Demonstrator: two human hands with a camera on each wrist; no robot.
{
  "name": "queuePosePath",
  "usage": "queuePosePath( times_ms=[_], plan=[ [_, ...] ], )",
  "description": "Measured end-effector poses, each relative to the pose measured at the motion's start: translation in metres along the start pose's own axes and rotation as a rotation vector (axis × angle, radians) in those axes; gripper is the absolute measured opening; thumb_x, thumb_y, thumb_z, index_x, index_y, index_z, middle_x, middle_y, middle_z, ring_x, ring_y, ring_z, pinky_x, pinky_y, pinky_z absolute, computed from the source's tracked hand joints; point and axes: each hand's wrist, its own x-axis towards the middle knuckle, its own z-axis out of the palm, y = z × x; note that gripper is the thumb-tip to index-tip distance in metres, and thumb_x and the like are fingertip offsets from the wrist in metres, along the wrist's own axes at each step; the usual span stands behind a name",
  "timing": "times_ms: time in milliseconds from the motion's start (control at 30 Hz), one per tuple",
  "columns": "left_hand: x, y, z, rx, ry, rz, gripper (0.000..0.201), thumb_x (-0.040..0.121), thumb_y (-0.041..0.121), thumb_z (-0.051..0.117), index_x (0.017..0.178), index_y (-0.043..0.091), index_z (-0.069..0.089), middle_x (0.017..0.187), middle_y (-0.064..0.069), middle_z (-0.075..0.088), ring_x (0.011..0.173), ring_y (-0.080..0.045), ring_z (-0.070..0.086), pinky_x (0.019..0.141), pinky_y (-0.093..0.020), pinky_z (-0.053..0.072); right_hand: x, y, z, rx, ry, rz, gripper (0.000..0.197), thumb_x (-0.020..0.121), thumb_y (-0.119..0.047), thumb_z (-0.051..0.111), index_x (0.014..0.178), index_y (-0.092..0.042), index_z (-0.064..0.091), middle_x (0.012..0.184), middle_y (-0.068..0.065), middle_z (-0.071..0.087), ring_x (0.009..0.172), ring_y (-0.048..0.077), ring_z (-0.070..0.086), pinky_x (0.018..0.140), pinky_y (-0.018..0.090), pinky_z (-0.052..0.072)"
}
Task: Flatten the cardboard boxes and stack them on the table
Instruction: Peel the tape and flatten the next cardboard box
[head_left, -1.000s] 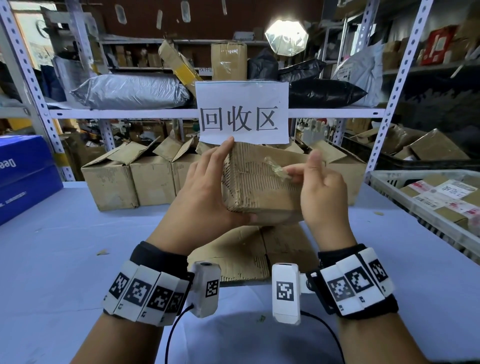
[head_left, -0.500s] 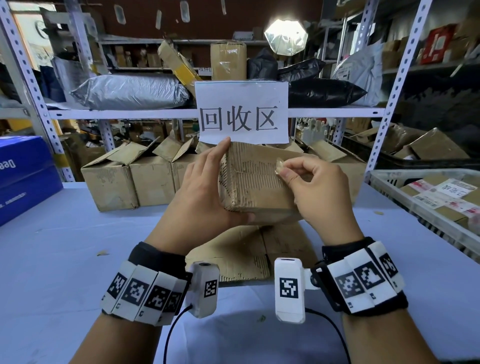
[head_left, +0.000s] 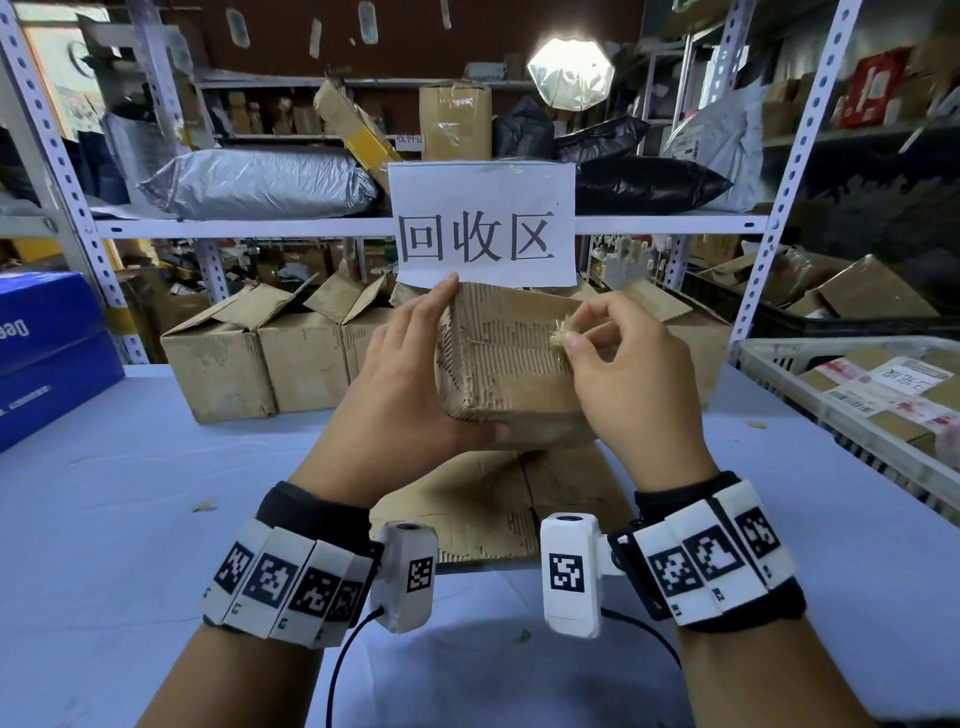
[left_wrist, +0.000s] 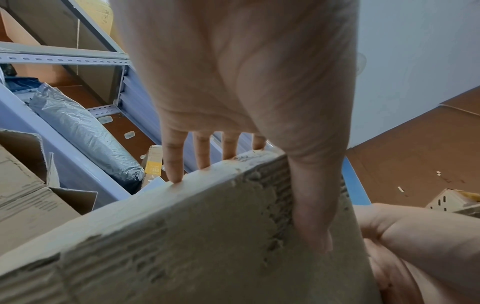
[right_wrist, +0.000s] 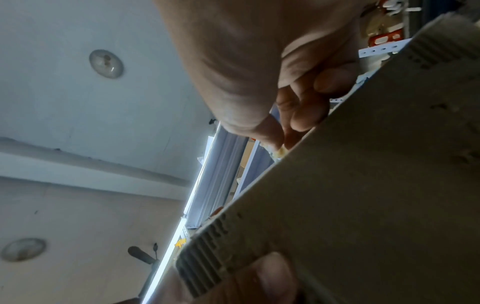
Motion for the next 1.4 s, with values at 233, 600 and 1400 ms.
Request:
queuePosePath(
  times_ms=[233,600,1400],
  plan=[
    [-0.001,-0.003,-0.001,0.002,-0.002,0.012,0.131,0.052,0.058,0.086,0.159,0.040,0.014,0.139,0.049,0.015,0.135,0.009,0.020,0.110,-0.025,0.022,0.001,0.001,-0.004,-0.116,-0.034,-0.015,0.015,0.095,-0.043,0.059,0.092,-0.032,0.068,0.088,-0.014,0.067,0.086,0.011,0.062,0.071,0.032,0.051],
    [-0.002,-0.006,0.001,0.021,0.001,0.043,0.131,0.052,0.063,0.085,0.159,0.039,0.014,0.140,0.050,0.012,0.137,0.003,0.021,0.111,-0.030,0.025,0.000,0.004,0.004,-0.235,0.025,-0.065,0.024,0.088,-0.052,0.068,0.086,-0.028,0.065,0.089,-0.013,0.063,0.080,0.010,0.054,0.057,0.026,0.033],
    [-0.006,-0.008,0.003,-0.011,-0.002,0.056,0.128,0.054,0.063,0.085,0.158,0.041,0.013,0.144,0.038,0.023,0.142,-0.006,0.030,0.110,-0.034,0.032,0.004,0.024,-0.005,-0.254,0.041,0.160,0.041,0.088,-0.066,0.057,0.081,-0.026,0.055,0.081,-0.010,0.058,0.078,0.016,0.054,0.059,0.030,0.034]
  ],
)
